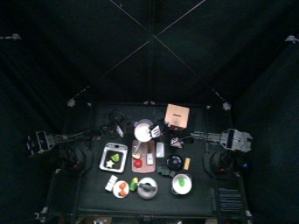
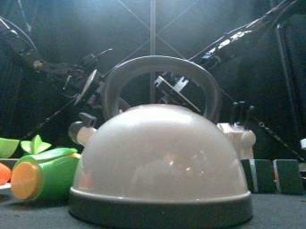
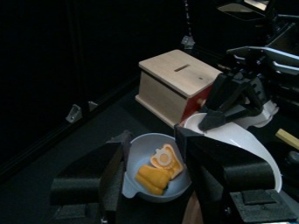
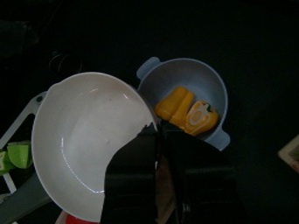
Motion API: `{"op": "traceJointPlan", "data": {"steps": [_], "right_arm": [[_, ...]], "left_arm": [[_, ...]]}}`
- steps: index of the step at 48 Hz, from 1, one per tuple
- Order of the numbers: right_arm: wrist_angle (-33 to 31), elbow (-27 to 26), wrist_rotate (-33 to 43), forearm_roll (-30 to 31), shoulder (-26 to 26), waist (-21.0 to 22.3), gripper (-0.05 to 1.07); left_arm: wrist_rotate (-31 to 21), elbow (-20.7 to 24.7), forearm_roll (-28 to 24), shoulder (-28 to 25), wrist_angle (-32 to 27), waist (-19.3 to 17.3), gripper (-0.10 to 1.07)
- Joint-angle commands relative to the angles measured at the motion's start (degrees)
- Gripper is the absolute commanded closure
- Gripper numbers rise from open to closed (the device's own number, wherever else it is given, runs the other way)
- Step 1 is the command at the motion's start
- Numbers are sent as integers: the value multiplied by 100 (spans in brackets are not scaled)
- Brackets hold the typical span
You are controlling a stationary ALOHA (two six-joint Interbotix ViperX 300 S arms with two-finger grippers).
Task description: Place pan on drawer
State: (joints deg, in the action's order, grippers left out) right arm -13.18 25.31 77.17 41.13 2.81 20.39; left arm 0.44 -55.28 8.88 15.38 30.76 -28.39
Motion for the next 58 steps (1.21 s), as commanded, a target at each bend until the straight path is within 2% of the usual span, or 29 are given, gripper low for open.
{"op": "traceJointPlan", "data": {"steps": [1,12,26,46,58], "right_arm": [[35,-53,9,-9,-255,44,62],[35,44,9,-9,-360,53,61],[35,281,9,-79,-782,220,61],[-26,949,0,-475,-1564,1151,61],[-396,1336,9,-624,-1907,1714,61]], "left_arm": [[9,70,9,70,53,-9,16],[9,26,9,62,53,-18,16],[9,26,9,70,26,-18,16],[9,0,9,97,18,0,16],[9,-9,9,88,18,-18,16]]}}
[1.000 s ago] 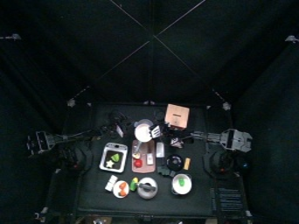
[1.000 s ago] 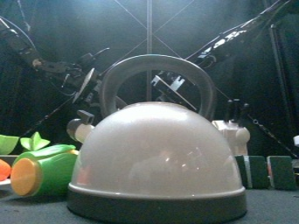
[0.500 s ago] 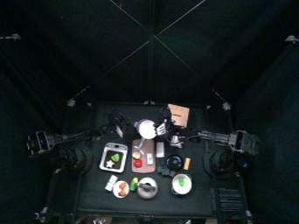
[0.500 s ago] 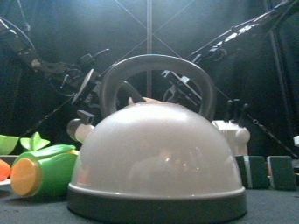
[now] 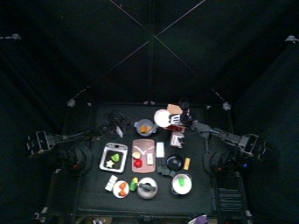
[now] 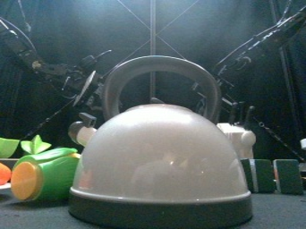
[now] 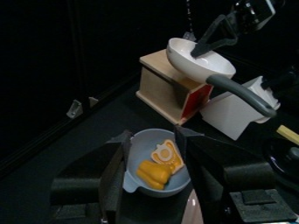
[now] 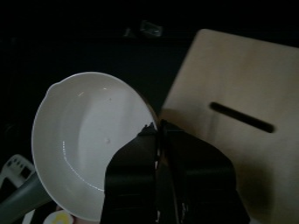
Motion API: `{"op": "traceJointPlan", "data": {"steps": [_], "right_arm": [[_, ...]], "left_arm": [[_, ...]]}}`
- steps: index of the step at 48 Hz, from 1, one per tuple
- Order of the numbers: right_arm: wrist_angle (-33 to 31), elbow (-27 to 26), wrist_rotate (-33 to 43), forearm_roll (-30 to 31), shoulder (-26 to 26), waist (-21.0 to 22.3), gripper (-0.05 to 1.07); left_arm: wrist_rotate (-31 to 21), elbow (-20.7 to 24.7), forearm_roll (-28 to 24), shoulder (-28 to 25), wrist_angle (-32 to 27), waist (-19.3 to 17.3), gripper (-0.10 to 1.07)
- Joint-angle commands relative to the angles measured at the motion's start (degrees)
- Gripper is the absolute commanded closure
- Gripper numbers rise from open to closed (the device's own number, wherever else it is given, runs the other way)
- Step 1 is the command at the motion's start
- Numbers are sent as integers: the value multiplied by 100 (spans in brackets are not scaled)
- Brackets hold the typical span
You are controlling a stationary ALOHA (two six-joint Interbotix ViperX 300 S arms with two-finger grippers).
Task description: Place pan on drawer
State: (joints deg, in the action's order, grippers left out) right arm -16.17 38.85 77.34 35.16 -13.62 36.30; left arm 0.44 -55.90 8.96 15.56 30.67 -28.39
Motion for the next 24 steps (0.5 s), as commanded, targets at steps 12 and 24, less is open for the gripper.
{"op": "traceJointPlan", "data": {"steps": [12,24], "right_arm": [[-809,79,-44,79,-527,272,61],[-835,211,-18,158,-554,483,61]], "left_arm": [[9,53,0,62,26,-18,16],[9,53,0,62,26,-18,16]]}}
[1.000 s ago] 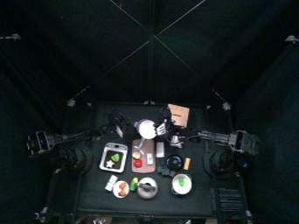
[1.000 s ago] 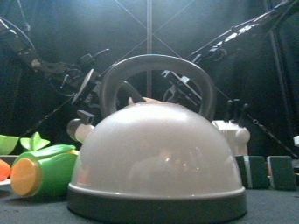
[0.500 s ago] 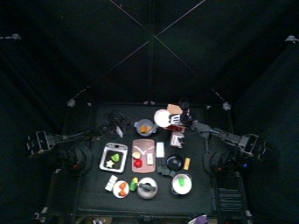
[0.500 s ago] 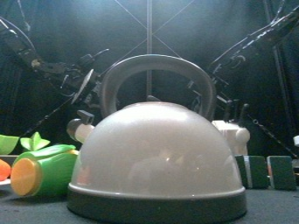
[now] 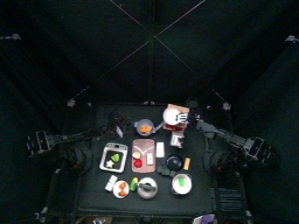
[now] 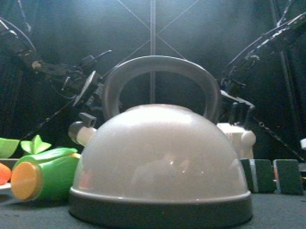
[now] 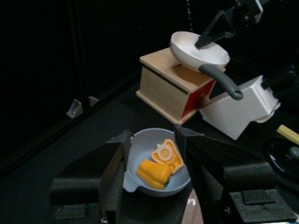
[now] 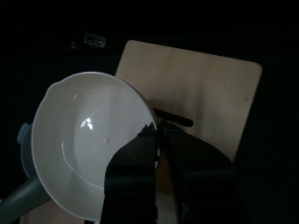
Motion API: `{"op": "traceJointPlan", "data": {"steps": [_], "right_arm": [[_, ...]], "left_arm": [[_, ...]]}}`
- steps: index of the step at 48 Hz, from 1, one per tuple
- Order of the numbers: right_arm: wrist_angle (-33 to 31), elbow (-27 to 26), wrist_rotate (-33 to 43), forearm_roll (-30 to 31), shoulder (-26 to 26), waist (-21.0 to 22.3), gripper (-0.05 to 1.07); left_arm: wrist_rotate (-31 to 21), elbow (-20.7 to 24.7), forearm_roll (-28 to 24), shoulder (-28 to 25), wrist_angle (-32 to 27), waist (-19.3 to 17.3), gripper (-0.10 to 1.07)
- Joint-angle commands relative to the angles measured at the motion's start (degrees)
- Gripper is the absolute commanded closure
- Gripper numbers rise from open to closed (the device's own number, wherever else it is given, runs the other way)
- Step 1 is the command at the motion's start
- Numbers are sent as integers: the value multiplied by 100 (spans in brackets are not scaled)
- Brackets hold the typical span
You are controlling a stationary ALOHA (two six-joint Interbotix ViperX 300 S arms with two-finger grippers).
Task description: Place pan on drawer
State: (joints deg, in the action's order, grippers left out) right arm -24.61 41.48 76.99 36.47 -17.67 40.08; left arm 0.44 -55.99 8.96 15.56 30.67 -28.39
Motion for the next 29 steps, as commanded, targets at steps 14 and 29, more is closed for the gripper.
{"op": "traceJointPlan", "data": {"steps": [14,29], "right_arm": [[290,105,-26,44,-105,422,60],[554,290,26,53,-88,571,54]], "left_arm": [[9,62,0,53,26,-18,16],[9,70,0,53,18,-9,16]]}}
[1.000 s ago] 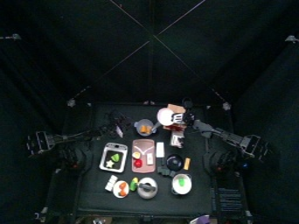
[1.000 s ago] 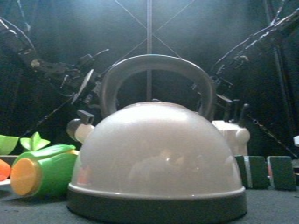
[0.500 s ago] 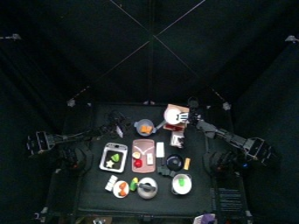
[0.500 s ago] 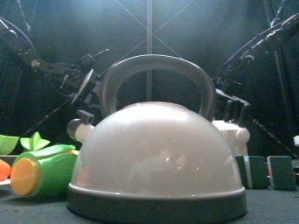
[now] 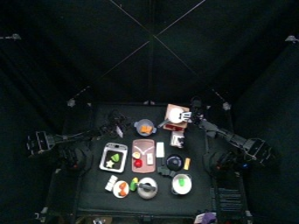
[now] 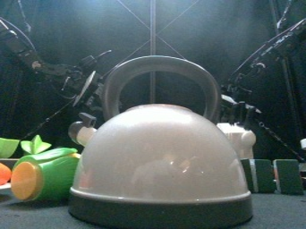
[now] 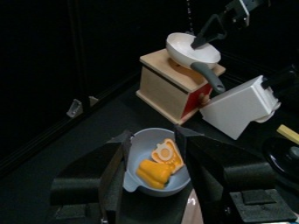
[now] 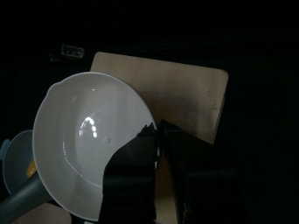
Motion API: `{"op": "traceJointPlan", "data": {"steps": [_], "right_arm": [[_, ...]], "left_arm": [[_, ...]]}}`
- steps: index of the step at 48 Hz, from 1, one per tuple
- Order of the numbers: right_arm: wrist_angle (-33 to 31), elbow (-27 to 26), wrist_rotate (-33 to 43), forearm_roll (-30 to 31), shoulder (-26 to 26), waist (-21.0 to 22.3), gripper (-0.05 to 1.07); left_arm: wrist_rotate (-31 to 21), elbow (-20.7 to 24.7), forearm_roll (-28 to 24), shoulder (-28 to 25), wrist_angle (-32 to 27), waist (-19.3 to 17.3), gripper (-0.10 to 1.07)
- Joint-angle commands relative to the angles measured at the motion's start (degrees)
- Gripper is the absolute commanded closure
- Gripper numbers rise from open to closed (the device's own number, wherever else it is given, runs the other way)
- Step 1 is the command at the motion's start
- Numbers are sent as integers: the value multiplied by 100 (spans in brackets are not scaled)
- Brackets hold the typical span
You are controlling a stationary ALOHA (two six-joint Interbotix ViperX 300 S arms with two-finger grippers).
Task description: Place pan on drawer
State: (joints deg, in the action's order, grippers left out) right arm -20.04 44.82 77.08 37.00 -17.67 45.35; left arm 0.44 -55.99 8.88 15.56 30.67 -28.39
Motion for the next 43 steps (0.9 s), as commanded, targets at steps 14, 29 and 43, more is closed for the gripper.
{"op": "traceJointPlan", "data": {"steps": [14,29,43], "right_arm": [[97,-35,18,-9,-97,53,37],[53,-44,18,9,-193,97,28],[53,-18,18,9,-387,97,28]], "left_arm": [[9,62,18,53,18,-9,16],[9,62,9,53,18,-18,16],[9,62,9,53,26,-18,16]]}}
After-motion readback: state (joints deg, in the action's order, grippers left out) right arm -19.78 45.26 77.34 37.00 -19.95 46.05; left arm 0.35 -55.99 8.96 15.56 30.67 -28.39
